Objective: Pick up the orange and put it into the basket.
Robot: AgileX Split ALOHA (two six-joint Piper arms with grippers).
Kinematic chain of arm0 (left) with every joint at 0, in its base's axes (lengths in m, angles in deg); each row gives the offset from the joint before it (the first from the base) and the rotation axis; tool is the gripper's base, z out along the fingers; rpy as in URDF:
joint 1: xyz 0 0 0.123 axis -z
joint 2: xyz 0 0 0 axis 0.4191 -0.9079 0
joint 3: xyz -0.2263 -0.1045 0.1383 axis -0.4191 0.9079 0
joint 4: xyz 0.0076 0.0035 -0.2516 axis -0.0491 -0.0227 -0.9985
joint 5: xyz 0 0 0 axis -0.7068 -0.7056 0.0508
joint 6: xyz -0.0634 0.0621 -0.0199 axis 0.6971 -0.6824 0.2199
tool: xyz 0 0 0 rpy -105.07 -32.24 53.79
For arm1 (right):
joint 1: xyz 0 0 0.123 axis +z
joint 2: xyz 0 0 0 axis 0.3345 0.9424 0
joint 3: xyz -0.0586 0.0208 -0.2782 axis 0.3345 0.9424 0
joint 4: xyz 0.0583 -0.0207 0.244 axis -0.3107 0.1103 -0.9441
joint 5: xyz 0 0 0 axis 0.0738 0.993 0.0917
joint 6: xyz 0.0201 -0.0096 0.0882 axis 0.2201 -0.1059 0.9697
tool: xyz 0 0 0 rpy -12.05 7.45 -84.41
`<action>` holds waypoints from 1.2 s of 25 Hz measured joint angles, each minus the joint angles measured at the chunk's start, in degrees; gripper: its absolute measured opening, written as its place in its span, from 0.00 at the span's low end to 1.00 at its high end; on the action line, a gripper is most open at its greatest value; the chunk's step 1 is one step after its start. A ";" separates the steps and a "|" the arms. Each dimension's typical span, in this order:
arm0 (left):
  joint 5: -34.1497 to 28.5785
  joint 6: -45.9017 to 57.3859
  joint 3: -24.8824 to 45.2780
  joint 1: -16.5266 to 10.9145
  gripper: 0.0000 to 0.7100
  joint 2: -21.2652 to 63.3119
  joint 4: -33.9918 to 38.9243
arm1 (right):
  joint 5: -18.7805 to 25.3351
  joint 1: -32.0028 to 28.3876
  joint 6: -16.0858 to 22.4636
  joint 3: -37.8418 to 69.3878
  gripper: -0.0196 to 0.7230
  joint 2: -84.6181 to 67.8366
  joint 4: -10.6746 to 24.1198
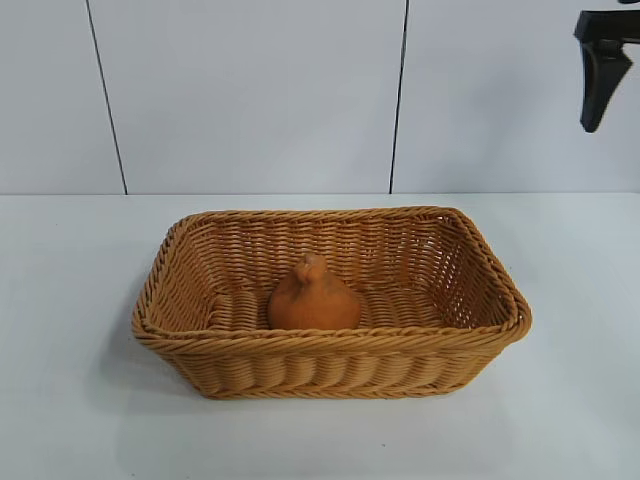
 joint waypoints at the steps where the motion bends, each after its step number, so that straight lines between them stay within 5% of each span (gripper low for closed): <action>1: 0.00 0.00 0.00 0.00 0.82 0.00 0.00 | 0.00 0.00 -0.15 4.12 0.95 -3.78 -0.05; 8: 0.00 0.00 0.00 0.00 0.82 0.00 0.00 | -0.17 0.00 -0.73 31.77 0.95 -31.19 -0.69; 15: 0.00 0.00 0.00 0.00 0.82 0.00 0.00 | -9.23 0.00 -1.38 53.00 0.95 -58.15 -0.69; 30: 0.14 0.00 0.00 0.00 0.82 0.00 0.00 | -11.20 0.00 -1.38 55.21 0.95 -96.01 -0.30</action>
